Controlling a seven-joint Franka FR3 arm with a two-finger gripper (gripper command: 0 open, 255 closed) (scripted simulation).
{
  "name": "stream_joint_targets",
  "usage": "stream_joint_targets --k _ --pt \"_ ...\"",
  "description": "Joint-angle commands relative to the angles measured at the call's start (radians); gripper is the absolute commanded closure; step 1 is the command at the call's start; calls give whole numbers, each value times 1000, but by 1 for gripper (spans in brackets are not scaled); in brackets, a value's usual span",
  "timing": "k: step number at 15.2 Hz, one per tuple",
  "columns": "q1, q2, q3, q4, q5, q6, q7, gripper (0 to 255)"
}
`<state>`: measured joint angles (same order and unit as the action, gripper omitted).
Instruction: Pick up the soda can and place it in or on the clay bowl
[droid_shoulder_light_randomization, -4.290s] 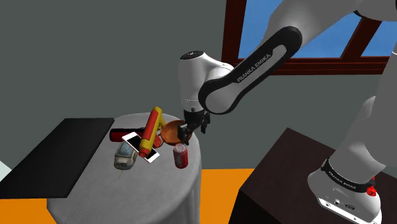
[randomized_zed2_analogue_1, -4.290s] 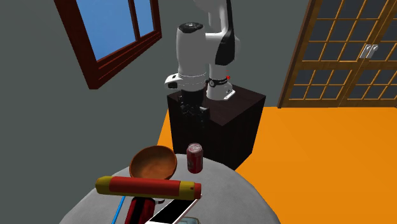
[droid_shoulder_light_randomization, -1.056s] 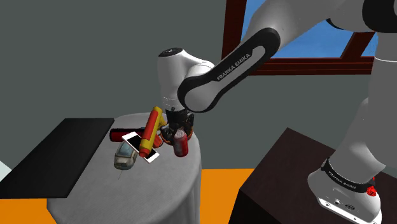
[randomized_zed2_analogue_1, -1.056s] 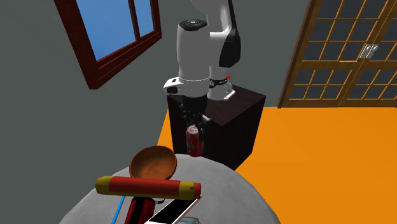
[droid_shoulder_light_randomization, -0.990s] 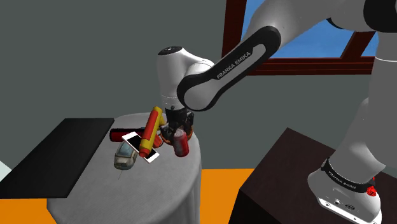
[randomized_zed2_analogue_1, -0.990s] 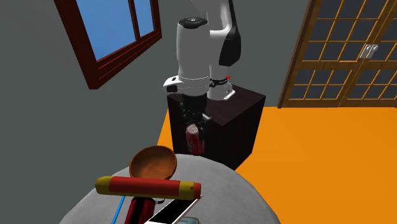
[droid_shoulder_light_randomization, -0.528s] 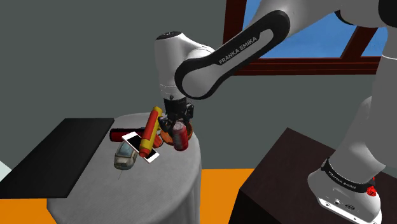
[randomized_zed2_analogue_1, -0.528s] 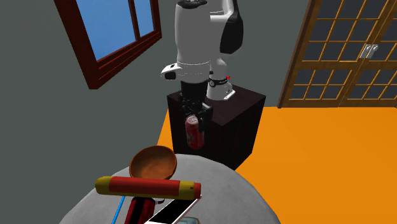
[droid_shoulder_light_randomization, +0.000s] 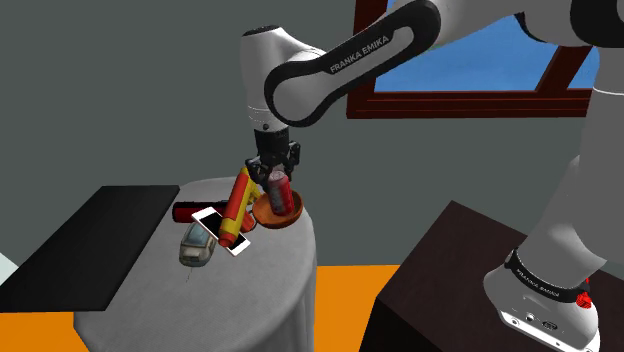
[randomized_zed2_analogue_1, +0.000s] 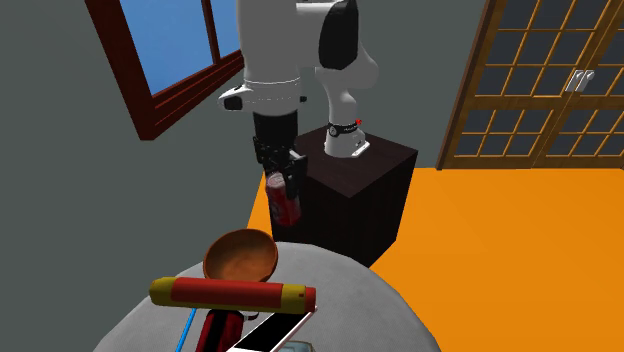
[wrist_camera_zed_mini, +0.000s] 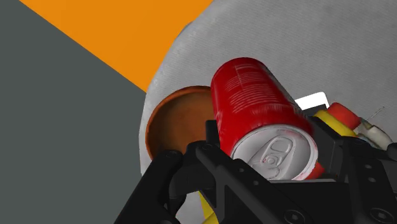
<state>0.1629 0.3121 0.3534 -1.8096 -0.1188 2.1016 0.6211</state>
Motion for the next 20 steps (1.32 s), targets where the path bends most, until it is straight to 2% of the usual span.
stream_joint_targets --k 1,7,20 --pt "-15 34 -13 62 -6 -29 -32 255" --pt "-53 158 -49 294 -24 -137 -124 255" --pt "-50 221 -62 210 -47 6 -110 255"
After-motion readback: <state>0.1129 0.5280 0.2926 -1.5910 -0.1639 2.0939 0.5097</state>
